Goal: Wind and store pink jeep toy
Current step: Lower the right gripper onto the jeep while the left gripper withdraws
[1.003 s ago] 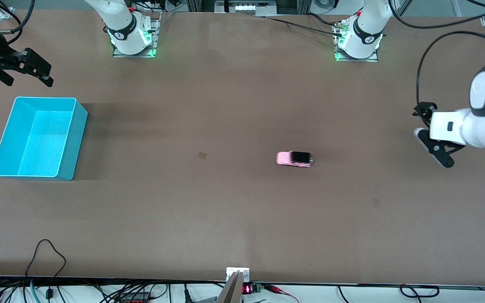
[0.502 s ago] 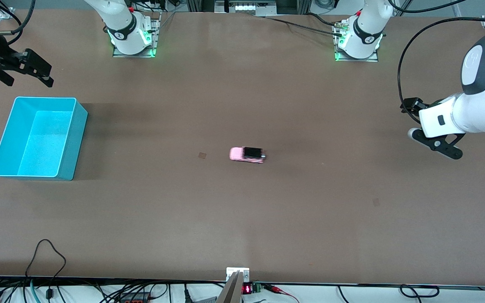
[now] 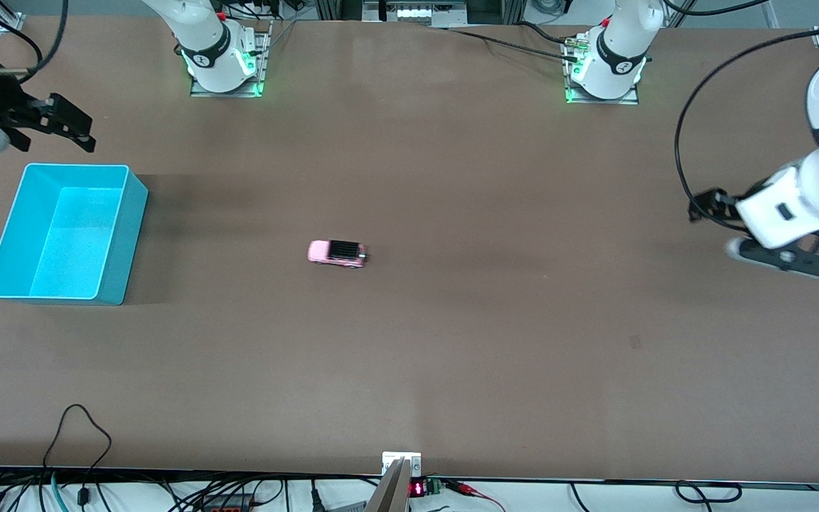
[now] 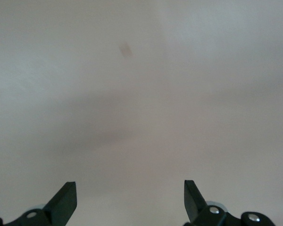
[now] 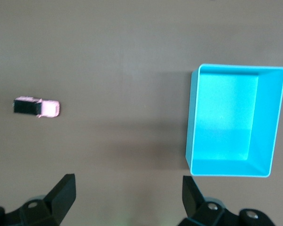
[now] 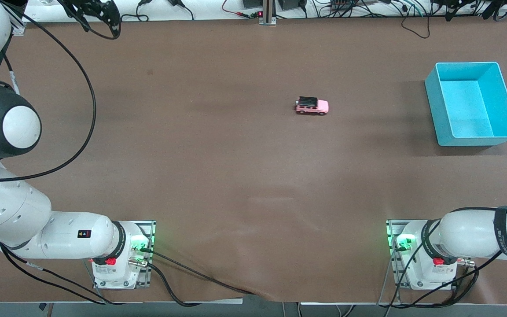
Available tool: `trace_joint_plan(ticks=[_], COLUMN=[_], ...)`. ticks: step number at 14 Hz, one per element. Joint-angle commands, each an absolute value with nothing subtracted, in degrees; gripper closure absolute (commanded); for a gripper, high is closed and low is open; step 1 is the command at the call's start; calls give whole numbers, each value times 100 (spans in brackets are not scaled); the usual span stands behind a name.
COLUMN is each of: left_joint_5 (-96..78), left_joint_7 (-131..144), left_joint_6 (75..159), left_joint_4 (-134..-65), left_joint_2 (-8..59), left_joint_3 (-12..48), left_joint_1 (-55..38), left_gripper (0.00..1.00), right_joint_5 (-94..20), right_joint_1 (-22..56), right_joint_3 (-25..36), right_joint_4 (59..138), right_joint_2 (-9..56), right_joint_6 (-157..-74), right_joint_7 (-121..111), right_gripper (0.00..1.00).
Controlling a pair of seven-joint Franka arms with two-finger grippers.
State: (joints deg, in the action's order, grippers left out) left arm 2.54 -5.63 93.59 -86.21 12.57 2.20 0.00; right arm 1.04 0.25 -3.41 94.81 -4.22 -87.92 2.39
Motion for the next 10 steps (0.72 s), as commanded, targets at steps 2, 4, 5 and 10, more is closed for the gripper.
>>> trace_joint_plan(ticks=[2,4,5,10], left_joint_5=[193,211,220,220], left_joint_7=[956,914,792,-396], left_joint_6=[10694,10705,10627,10346], left_joint_4=[-9755,-9791,-9869,-10011], left_joint_2=[405,300,194,17], left_joint_3=[-43,-219,-220,-176], left_joint_1=[-139,-228,-229,-229], left_gripper=[0,0,0,0], right_joint_5=[114,97,88,88], right_joint_1=[17,35,53,236], right_joint_3=[-334,-343,-351,-387], right_joint_4=[9466,9527,9658,11229], right_joint_2=[-45,192,246,273], right_joint_6=[-8473,-8481,-8551,-9981], right_joint_7=[-752,-1342,-1710,-3452], right_gripper=[0,0,0,0])
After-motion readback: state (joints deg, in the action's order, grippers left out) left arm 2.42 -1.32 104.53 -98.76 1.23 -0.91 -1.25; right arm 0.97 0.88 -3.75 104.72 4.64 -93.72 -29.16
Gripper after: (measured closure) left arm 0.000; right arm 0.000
